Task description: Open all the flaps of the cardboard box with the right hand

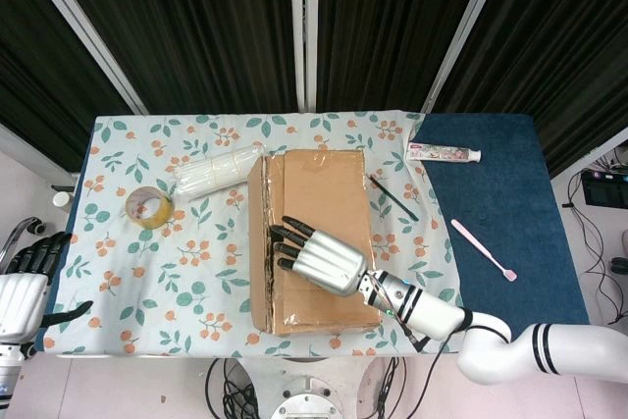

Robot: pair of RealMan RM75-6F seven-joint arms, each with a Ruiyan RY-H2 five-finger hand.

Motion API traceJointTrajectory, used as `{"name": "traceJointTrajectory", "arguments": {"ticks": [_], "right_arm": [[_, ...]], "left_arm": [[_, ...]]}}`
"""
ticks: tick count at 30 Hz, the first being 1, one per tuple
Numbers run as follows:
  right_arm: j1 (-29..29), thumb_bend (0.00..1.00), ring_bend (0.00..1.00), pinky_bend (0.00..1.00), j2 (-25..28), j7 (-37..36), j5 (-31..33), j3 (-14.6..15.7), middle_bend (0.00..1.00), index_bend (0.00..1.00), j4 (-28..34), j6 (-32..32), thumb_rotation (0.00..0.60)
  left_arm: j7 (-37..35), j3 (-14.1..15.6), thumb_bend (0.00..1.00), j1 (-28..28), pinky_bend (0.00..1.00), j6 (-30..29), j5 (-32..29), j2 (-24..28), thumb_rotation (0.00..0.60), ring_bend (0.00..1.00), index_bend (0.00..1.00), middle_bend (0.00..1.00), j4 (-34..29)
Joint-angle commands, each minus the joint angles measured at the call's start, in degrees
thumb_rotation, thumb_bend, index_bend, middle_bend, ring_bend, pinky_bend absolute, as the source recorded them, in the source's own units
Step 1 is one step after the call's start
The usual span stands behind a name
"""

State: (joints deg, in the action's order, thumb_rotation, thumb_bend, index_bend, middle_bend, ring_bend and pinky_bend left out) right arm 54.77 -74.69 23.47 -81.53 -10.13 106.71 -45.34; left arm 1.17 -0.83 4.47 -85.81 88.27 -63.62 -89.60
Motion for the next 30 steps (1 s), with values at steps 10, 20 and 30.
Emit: {"name": "traceJointTrajectory", "arguments": {"ticks": [10, 20, 30], "right_arm": [[0.96, 0.81, 0.0, 0.0, -2.65, -1.11, 0.16, 0.43, 0.22, 0.28, -1.78, -0.63, 0.6], [1.21, 0.81, 0.0, 0.0, -3.13, 0.74, 1.81, 1.15, 0.31, 0.4, -2.18, -0.79, 0.6], [0.95, 0.79, 0.0, 0.0, -1.58, 1.62, 0.85, -0.42, 0.41, 0.64, -0.64, -4.15, 0.6]], "left_arm": [[-1.58, -0.01, 0.0, -0.19, 0.17, -0.13, -0.23, -0.37, 0.488, 0.1, 0.06, 0.09, 1.4], [-2.47, 0.09, 0.0, -0.41, 0.17, -0.25, -0.3, -0.19, 0.486, 0.1, 0.06, 0.09, 2.07], [-2.04, 0.06, 0.0, -0.02, 0.17, 0.3, -0.18, 0.04, 0.489, 0.1, 0.06, 0.09, 1.46]]}}
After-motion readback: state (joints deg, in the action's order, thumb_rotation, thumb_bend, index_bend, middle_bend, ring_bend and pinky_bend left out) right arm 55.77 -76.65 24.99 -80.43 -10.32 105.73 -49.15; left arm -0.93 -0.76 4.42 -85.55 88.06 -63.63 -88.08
